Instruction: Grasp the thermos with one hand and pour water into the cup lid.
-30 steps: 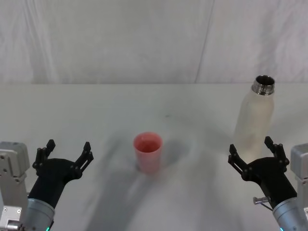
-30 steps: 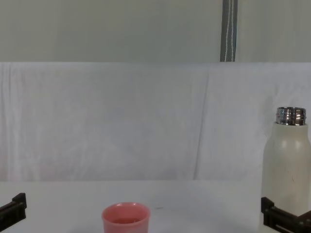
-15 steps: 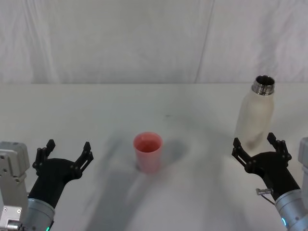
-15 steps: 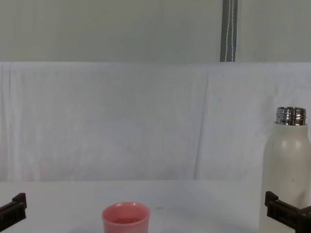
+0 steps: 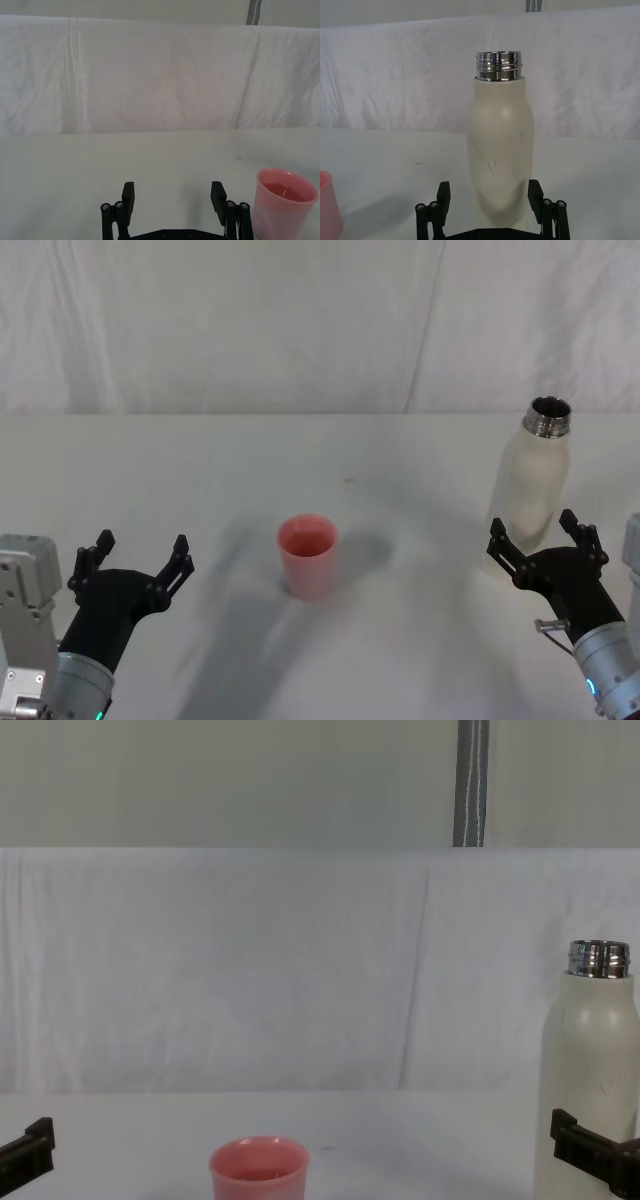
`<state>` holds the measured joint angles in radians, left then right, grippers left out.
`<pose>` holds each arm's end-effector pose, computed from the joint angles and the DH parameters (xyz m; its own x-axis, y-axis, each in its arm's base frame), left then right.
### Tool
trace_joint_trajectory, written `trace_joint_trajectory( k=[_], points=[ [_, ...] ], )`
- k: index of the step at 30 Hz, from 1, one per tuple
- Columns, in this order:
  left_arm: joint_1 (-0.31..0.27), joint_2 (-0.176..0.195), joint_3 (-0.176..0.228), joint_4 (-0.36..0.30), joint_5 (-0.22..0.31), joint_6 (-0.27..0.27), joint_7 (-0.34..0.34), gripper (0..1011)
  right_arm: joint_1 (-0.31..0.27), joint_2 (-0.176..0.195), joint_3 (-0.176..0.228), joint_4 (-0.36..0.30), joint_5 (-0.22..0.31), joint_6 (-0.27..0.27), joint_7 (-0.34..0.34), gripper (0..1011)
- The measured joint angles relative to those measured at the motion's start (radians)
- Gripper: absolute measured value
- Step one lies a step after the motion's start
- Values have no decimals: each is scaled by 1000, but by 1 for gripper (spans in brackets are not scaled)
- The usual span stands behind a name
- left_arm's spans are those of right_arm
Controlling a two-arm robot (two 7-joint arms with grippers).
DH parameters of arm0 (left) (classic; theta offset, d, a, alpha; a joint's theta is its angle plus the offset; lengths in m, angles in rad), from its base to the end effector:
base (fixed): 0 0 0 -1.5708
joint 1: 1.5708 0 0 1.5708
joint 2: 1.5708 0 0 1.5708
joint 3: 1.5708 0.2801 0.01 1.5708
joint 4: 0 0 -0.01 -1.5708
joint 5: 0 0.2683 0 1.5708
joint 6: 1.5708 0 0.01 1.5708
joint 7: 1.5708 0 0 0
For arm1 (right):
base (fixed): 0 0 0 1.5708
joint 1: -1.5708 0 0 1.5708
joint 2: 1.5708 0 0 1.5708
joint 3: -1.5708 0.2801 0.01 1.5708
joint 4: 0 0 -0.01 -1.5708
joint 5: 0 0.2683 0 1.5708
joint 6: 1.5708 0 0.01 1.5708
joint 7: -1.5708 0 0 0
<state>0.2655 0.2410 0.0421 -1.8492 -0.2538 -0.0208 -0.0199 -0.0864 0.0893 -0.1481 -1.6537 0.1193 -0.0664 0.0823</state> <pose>0.2152 0.0394 -0.2758 0.1245 0.9917 -0.0326 -0.9921 0.1240 -0.0176 0.2607 0.0185 -0.2927 0.2337 -0.9715 -0.0398 0.9714 0.2314 0.0538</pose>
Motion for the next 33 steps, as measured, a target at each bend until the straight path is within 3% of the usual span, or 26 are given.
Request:
trace_joint_trajectory(
  k=[33],
  points=[
    [0, 0, 0, 0, 0, 0, 0, 1001, 110, -9, 19, 118, -19, 8, 39, 1002]
  ],
)
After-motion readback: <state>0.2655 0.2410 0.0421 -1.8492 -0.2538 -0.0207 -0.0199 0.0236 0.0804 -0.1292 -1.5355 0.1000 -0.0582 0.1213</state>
